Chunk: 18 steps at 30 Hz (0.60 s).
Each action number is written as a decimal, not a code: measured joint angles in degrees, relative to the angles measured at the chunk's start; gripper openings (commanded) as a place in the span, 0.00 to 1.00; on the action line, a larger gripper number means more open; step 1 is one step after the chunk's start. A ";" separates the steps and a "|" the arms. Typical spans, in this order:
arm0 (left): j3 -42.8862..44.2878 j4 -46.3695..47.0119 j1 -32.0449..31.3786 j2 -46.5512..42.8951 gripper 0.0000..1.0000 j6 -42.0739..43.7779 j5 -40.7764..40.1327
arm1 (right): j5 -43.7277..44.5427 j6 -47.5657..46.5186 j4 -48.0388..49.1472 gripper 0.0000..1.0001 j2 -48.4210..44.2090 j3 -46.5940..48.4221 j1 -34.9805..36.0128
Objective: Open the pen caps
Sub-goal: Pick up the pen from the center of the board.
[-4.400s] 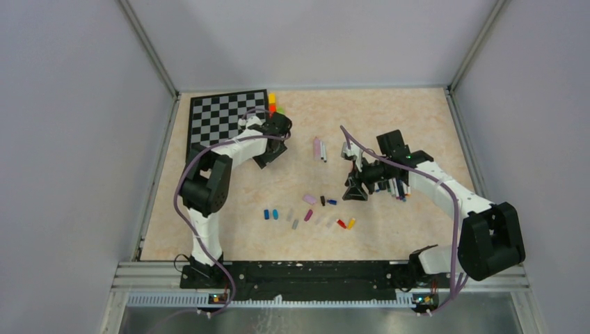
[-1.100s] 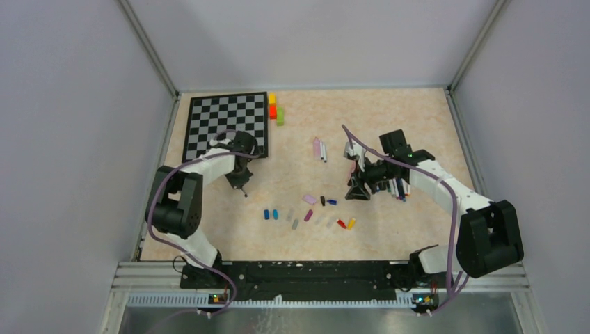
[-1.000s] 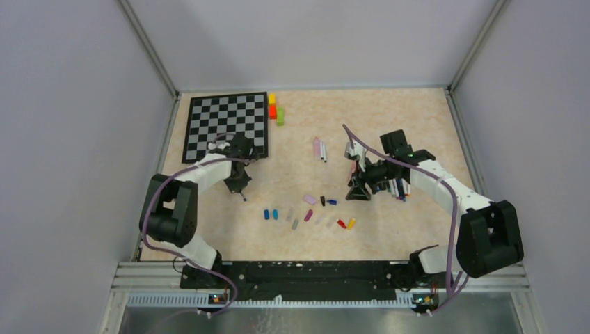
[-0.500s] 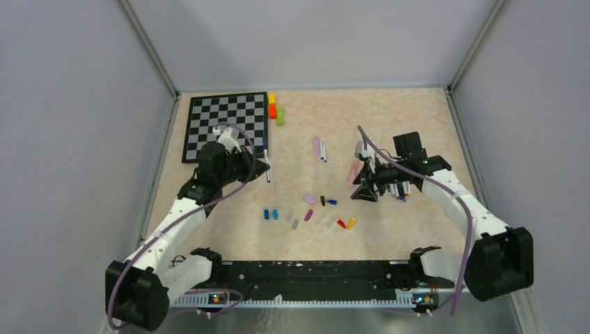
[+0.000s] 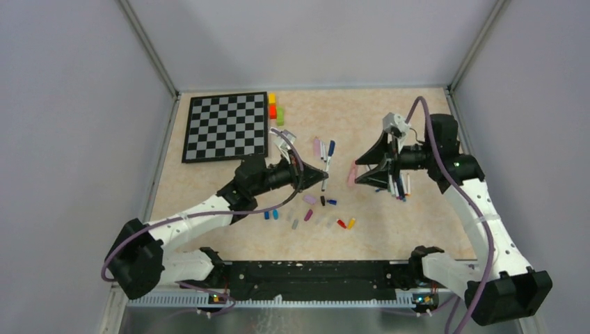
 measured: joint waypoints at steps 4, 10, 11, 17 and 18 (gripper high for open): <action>0.50 4.79 -4.66 3.74 0.00 0.24 -4.35 | -4.24 19.74 16.20 0.61 -0.20 -5.90 -2.47; 2.86 7.58 -9.46 8.07 0.00 0.87 -11.41 | -2.03 44.94 35.87 0.59 -1.14 -16.35 -3.39; 2.97 8.09 -10.05 8.46 0.00 0.96 -12.33 | -0.96 48.15 38.58 0.58 -1.66 -18.14 -3.58; 4.37 8.85 -12.44 10.99 0.00 1.51 -15.65 | 2.12 61.09 49.70 0.54 -2.80 -23.65 -3.69; 4.87 8.83 -12.74 11.58 0.00 1.53 -15.98 | 2.38 62.29 51.10 0.53 -2.80 -23.85 -3.69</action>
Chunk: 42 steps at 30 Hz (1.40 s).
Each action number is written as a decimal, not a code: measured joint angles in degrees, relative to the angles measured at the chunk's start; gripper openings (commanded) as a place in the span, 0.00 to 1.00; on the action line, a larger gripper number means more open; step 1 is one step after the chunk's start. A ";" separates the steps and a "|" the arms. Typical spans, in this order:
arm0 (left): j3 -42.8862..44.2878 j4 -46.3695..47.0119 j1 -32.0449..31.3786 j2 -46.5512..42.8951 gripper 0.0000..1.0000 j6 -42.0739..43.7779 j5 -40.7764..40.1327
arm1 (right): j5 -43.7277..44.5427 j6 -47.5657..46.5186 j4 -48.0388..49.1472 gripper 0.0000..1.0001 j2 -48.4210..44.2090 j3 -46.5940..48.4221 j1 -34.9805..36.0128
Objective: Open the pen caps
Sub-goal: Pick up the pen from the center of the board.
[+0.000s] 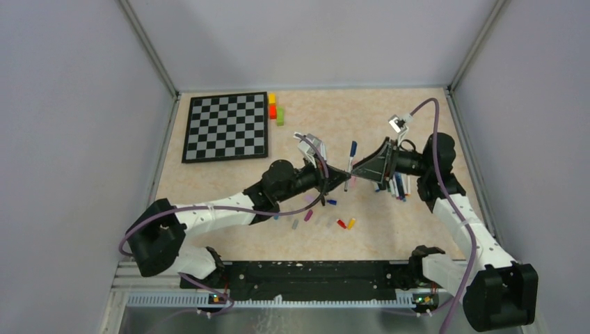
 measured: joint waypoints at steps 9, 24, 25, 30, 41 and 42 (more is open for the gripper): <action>1.51 0.55 -1.18 1.73 0.00 0.04 -1.33 | 1.92 2.84 3.50 0.52 -0.15 -0.02 -0.26; 1.51 1.60 -1.62 1.73 0.02 0.02 -0.85 | 4.48 0.79 1.66 0.38 -0.02 -0.02 -1.01; 1.51 1.70 -1.64 1.73 0.02 0.02 -0.85 | 4.52 1.09 2.03 0.37 0.09 -0.02 -1.01; 1.51 2.54 -1.75 1.92 0.03 0.00 -0.63 | 4.50 2.80 4.63 0.32 0.35 -1.27 -1.01; 1.90 3.08 -1.77 3.23 0.09 -0.09 -0.26 | 3.76 4.26 8.44 0.03 1.53 -2.29 -0.44; 1.90 3.19 -1.75 3.23 0.10 -0.13 -0.26 | 3.74 4.26 8.92 0.02 1.62 -2.36 -0.44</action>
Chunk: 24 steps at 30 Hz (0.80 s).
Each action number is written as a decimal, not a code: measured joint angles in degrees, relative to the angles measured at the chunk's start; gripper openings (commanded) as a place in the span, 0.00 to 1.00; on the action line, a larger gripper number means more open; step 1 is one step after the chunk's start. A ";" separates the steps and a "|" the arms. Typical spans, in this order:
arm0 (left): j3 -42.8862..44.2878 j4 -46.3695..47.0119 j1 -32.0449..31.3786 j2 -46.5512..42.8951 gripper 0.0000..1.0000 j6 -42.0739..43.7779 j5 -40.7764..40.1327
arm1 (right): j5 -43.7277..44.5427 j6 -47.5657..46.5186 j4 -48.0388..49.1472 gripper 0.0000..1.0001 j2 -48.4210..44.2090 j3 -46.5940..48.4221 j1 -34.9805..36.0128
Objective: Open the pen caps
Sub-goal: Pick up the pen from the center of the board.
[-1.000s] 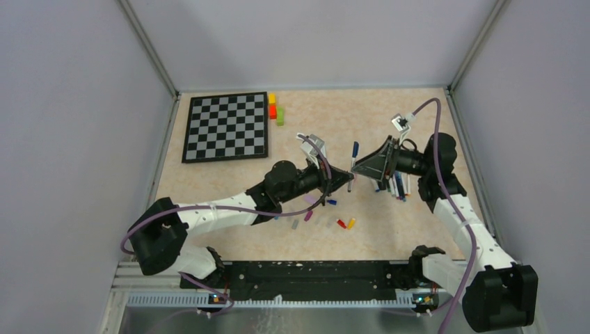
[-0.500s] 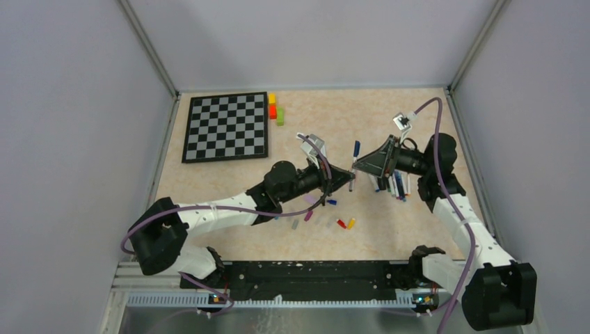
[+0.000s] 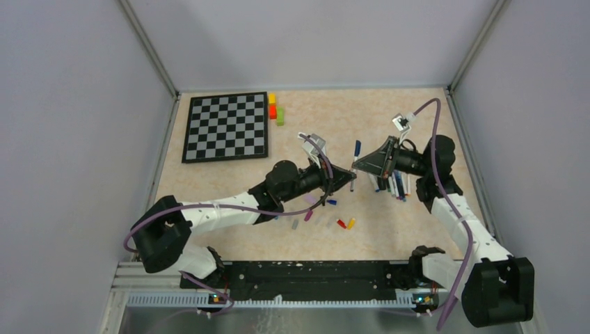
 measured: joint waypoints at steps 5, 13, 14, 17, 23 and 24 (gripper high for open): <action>0.00 0.28 0.02 0.00 0.37 0.04 0.07 | -0.26 0.07 1.73 0.00 0.17 -0.39 -0.02; -1.07 -1.25 -0.11 -2.32 0.98 2.56 -1.11 | -3.74 -5.81 -1.11 0.00 0.17 -0.39 0.20; -2.01 -1.46 0.04 -3.82 0.99 3.28 -1.44 | -4.48 -8.20 -2.89 0.00 0.17 -0.15 0.20; -4.94 -1.68 0.90 -9.38 0.99 4.39 -2.16 | -6.80 -16.85 -9.42 0.00 0.20 0.92 0.20; -8.44 -1.60 5.95 -17.46 0.99 3.04 -0.35 | -10.12 -31.10 -20.00 0.00 0.81 2.51 0.20; -8.44 -1.46 7.04 -17.53 0.99 2.12 0.55 | -10.56 -32.41 -21.09 0.00 1.11 2.51 0.20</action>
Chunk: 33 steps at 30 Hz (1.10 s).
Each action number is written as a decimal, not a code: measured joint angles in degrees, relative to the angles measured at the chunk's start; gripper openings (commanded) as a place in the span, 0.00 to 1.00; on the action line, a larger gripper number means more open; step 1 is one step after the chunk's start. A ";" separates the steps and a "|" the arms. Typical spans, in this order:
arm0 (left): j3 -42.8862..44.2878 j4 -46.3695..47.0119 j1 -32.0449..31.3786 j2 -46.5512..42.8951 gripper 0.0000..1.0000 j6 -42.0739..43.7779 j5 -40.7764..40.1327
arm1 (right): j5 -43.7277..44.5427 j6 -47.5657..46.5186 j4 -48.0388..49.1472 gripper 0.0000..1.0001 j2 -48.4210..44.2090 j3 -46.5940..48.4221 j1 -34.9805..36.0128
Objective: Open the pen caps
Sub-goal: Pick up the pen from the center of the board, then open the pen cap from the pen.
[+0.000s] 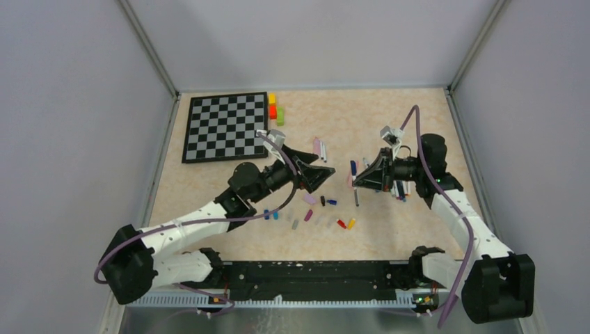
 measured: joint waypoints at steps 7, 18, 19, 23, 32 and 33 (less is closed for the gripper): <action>1.07 1.36 2.51 5.38 0.99 -3.45 4.00 | -2.08 -2.78 -1.68 0.00 1.64 -0.02 0.00; 5.07 9.29 2.51 16.52 0.75 -7.93 10.71 | -3.50 -2.91 -0.76 0.00 2.73 -0.09 0.00; 5.22 10.01 2.51 17.20 0.74 -8.35 11.30 | -3.56 -2.86 -0.52 0.00 2.86 -0.09 0.00; 6.29 13.11 2.47 20.15 0.71 -10.67 14.08 | -3.72 -2.49 0.04 0.00 3.43 -0.09 0.00; 7.34 17.20 1.88 22.91 0.52 -13.40 17.09 | -3.76 -1.60 1.62 0.00 3.65 -0.13 0.00; 7.80 17.62 1.75 23.47 0.48 -13.75 17.42 | -3.76 -1.46 1.84 0.00 3.67 -0.13 0.00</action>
